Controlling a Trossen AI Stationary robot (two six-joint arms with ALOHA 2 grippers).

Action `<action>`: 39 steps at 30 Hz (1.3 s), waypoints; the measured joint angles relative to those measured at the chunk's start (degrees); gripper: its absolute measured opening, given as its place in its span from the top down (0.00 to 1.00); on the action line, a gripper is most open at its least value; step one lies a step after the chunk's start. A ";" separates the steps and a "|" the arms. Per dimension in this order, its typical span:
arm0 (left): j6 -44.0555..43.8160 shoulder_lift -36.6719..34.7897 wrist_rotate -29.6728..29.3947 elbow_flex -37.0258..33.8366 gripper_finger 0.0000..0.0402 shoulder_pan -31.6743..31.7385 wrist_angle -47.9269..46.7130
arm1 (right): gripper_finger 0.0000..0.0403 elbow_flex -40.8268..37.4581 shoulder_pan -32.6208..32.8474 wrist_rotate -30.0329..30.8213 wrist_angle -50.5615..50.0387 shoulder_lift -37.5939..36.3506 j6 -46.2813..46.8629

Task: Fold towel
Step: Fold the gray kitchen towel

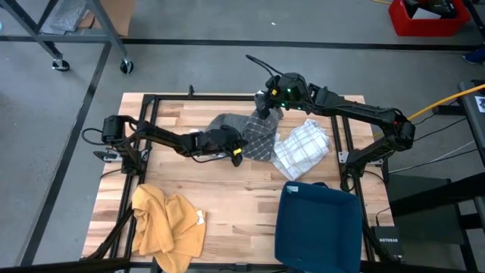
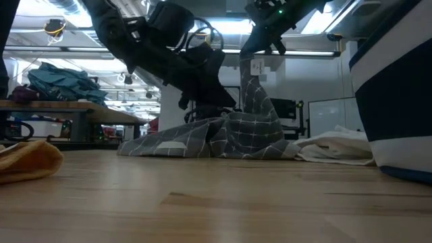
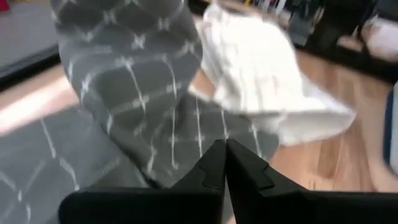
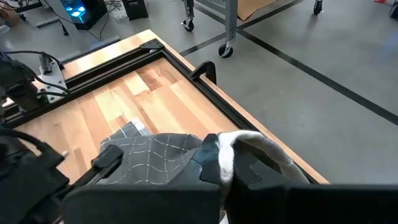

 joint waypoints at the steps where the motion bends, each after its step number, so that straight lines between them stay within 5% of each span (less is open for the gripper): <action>1: 0.14 0.18 -0.05 0.00 0.99 -0.31 -1.90 | 1.00 0.00 0.00 0.02 0.00 0.00 0.00; 5: 1.29 1.72 -1.69 -0.02 1.00 -0.72 -12.14 | 1.00 0.00 0.00 0.17 0.07 0.00 -0.01; 10: -1.51 2.23 -12.80 -0.04 1.00 0.36 -21.35 | 1.00 0.00 0.00 -1.48 0.09 0.00 0.04; 16: -3.06 2.25 -19.83 -0.04 0.99 5.50 -23.24 | 1.00 0.00 0.07 -8.79 0.02 0.00 2.13; 20: -6.69 1.82 -19.42 -0.06 1.00 9.62 -23.21 | 1.00 0.00 0.09 -11.04 0.04 0.00 3.72; 24: -12.04 -2.52 -12.37 -0.09 1.00 10.15 -20.67 | 1.00 0.00 0.04 -7.65 0.03 0.00 3.26; 30: -6.24 -9.73 -3.88 0.03 1.00 5.61 -12.73 | 1.00 0.00 0.02 -4.76 0.12 0.00 3.06; 39: -6.83 -2.79 -3.69 0.00 1.00 0.08 -8.69 | 1.00 0.01 0.07 -4.79 0.53 0.00 3.17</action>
